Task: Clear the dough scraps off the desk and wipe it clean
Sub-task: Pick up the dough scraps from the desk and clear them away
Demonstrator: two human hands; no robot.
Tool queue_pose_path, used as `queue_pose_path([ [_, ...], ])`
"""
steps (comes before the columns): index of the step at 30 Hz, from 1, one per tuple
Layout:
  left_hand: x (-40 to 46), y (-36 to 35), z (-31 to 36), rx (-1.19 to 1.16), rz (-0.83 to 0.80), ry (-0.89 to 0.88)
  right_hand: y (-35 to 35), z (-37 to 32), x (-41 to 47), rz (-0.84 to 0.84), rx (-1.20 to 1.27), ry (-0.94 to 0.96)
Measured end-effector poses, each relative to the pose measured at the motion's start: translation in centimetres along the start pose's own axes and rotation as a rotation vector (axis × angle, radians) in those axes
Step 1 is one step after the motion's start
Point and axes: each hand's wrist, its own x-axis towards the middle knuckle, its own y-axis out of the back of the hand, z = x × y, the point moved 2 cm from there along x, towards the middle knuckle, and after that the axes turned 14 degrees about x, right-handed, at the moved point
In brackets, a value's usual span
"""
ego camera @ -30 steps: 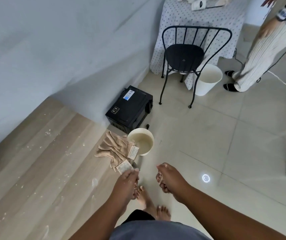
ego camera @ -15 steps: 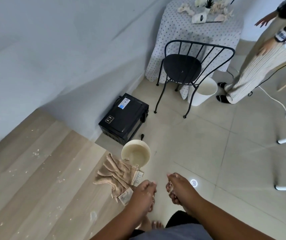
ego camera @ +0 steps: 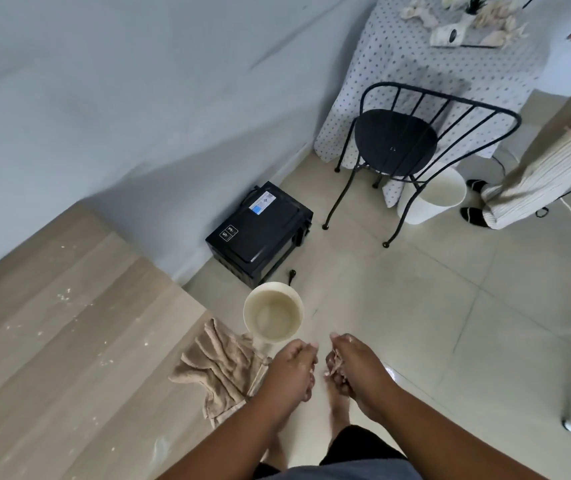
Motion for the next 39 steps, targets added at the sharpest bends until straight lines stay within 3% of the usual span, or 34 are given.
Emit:
queue_pose_path([
  [7, 2.7, -2.0, 1.7, -0.138, 0.147, 0.077, 2.0, -1.9, 4.9, -0.089, -0.098, -0.090],
  [15, 6.1, -3.9, -0.5, -0.114, 0.296, 0.137, 3.9, -2.8, 11.3, -0.165, -0.152, -0.251],
  [20, 8.7, -5.5, -3.9, -0.242, 0.366, 0.246, 4.7, -1.8, 14.6, -0.078, -0.112, -0.370],
  [30, 17.5, -6.4, -6.8, -0.469, 0.509, 0.294, 2.7, 0.5, 21.8, -0.040, 0.173, -0.356],
  [39, 25.9, -5.1, -7.9, -0.694, 0.559, 0.329, 1.5, 2.7, 29.6, 0.030, 0.136, -0.366],
])
